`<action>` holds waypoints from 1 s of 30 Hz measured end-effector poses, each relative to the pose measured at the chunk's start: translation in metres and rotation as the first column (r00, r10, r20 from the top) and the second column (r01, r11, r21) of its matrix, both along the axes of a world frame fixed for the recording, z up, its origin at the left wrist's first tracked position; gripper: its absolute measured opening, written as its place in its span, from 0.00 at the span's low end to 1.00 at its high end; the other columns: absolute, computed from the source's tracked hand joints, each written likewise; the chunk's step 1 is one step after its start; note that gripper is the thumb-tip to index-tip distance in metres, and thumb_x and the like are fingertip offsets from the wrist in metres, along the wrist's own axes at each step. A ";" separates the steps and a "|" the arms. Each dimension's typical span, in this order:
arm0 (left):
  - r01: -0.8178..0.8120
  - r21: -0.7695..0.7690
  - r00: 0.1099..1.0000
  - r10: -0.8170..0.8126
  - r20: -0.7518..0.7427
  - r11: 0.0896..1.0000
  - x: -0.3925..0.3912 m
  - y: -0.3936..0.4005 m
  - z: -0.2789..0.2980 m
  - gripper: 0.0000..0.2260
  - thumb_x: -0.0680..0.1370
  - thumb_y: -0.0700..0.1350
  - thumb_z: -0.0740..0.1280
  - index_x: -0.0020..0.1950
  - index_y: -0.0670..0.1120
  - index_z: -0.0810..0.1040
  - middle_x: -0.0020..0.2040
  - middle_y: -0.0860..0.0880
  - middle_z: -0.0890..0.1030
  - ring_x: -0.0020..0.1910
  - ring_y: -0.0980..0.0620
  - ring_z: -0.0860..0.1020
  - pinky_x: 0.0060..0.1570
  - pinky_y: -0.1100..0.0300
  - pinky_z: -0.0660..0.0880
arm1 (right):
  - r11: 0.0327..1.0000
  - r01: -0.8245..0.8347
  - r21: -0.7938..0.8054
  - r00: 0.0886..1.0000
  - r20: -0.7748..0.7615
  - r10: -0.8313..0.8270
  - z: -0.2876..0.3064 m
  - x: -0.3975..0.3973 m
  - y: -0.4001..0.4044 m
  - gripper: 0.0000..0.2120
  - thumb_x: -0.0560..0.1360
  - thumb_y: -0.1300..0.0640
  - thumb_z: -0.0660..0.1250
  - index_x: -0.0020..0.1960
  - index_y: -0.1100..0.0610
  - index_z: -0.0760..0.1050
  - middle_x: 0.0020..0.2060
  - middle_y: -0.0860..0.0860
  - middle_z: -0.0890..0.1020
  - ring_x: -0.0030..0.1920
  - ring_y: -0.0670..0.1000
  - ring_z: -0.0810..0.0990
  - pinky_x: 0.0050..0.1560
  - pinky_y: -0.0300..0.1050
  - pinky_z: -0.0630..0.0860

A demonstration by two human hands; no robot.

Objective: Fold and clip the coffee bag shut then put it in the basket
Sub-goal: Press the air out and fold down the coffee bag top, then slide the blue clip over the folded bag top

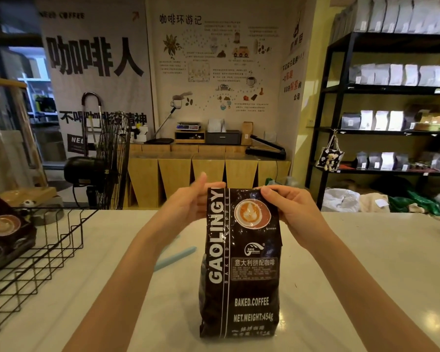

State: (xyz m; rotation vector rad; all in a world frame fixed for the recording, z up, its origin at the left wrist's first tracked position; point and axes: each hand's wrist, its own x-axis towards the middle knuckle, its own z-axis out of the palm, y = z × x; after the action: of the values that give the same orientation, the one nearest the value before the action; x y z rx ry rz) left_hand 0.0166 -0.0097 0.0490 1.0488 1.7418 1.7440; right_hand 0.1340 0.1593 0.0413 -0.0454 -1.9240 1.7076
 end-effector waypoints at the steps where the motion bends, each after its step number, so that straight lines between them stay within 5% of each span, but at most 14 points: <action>1: -0.013 -0.037 1.000 0.012 -0.020 0.999 -0.006 -0.006 0.001 0.23 0.69 0.61 0.55 0.56 0.51 0.76 0.53 0.48 0.81 0.55 0.50 0.78 0.54 0.57 0.74 | 1.000 0.009 -0.012 1.000 0.000 -0.009 -0.001 -0.001 0.000 0.07 0.74 0.56 0.64 0.42 0.54 0.81 0.32 0.48 0.85 0.35 0.46 0.83 0.35 0.34 0.78; 4: -0.267 -0.281 0.909 0.143 -0.392 0.922 -0.034 -0.030 -0.011 0.12 0.74 0.51 0.63 0.55 0.50 0.78 0.53 0.51 0.81 0.55 0.51 0.78 0.51 0.60 0.73 | 0.999 0.021 -0.031 1.000 0.004 -0.021 -0.004 -0.005 -0.001 0.07 0.74 0.56 0.64 0.41 0.53 0.80 0.31 0.47 0.85 0.35 0.45 0.83 0.35 0.34 0.78; 6: -0.469 -0.501 0.772 0.061 -0.633 0.728 -0.058 -0.042 -0.029 0.10 0.72 0.47 0.68 0.52 0.49 0.79 0.52 0.52 0.80 0.53 0.52 0.76 0.51 0.60 0.72 | 0.998 0.027 -0.048 1.000 -0.004 -0.027 -0.004 -0.007 -0.002 0.07 0.74 0.57 0.64 0.41 0.53 0.80 0.30 0.46 0.85 0.33 0.44 0.83 0.34 0.33 0.78; 9: -0.548 -0.710 0.771 -0.064 -0.634 0.442 -0.083 -0.046 -0.063 0.14 0.68 0.47 0.72 0.53 0.49 0.80 0.56 0.49 0.78 0.53 0.51 0.73 0.51 0.58 0.70 | 0.997 0.035 -0.071 0.999 -0.014 -0.036 -0.004 -0.010 -0.003 0.07 0.74 0.57 0.64 0.40 0.52 0.79 0.29 0.46 0.85 0.32 0.43 0.83 0.32 0.33 0.78; 11: -0.550 -0.731 0.789 -0.036 -0.613 0.403 -0.090 -0.043 -0.082 0.15 0.66 0.48 0.74 0.52 0.49 0.80 0.55 0.49 0.77 0.50 0.51 0.73 0.48 0.59 0.70 | 0.997 0.042 -0.071 0.999 -0.015 -0.043 -0.004 -0.011 -0.002 0.07 0.74 0.56 0.64 0.39 0.53 0.79 0.29 0.46 0.85 0.32 0.44 0.83 0.31 0.33 0.77; 17: -0.557 -0.686 0.804 0.096 -0.587 0.469 -0.095 -0.038 -0.100 0.09 0.65 0.47 0.75 0.41 0.47 0.80 0.42 0.50 0.78 0.42 0.52 0.75 0.40 0.61 0.71 | 0.996 0.029 -0.084 0.999 -0.018 -0.030 -0.004 -0.011 0.000 0.07 0.74 0.57 0.64 0.40 0.54 0.79 0.29 0.46 0.85 0.32 0.44 0.83 0.30 0.33 0.77; 20: -0.577 -0.643 0.784 0.122 -0.608 0.504 -0.100 -0.041 -0.099 0.06 0.68 0.45 0.73 0.42 0.44 0.81 0.43 0.47 0.80 0.41 0.51 0.76 0.41 0.61 0.72 | 0.996 0.040 -0.078 0.999 -0.017 -0.041 -0.005 -0.011 0.001 0.06 0.73 0.56 0.64 0.40 0.53 0.79 0.30 0.46 0.85 0.32 0.44 0.83 0.31 0.33 0.77; 23: -0.528 -0.495 0.814 0.246 -0.526 0.690 -0.099 -0.046 -0.085 0.05 0.72 0.45 0.69 0.45 0.45 0.80 0.44 0.48 0.81 0.45 0.49 0.78 0.42 0.61 0.72 | 0.996 0.034 -0.085 0.999 -0.019 -0.036 -0.005 -0.011 0.001 0.06 0.73 0.56 0.64 0.40 0.53 0.79 0.29 0.46 0.85 0.32 0.44 0.83 0.31 0.33 0.77; 26: -0.349 -0.253 0.925 0.289 -0.246 0.902 -0.082 -0.052 -0.053 0.04 0.74 0.44 0.65 0.47 0.46 0.78 0.48 0.48 0.81 0.49 0.49 0.80 0.43 0.59 0.76 | 0.994 0.030 -0.102 0.999 -0.017 -0.032 -0.006 -0.012 0.002 0.06 0.73 0.56 0.65 0.40 0.54 0.79 0.29 0.47 0.85 0.32 0.45 0.83 0.32 0.33 0.78; 30: -0.146 -0.079 0.974 0.129 -0.186 0.986 -0.052 -0.057 -0.016 0.07 0.73 0.46 0.64 0.50 0.47 0.77 0.53 0.51 0.80 0.49 0.53 0.82 0.44 0.59 0.80 | 0.992 0.045 -0.118 0.999 -0.007 -0.046 -0.007 -0.013 0.004 0.06 0.73 0.56 0.65 0.40 0.54 0.80 0.29 0.48 0.85 0.32 0.46 0.83 0.32 0.34 0.78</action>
State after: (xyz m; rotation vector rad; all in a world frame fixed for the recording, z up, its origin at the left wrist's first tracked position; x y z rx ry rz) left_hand -0.0351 -0.0666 0.0335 1.0988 2.0304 1.6750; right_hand 0.1212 0.1630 0.0344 -0.1244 -1.7996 1.7863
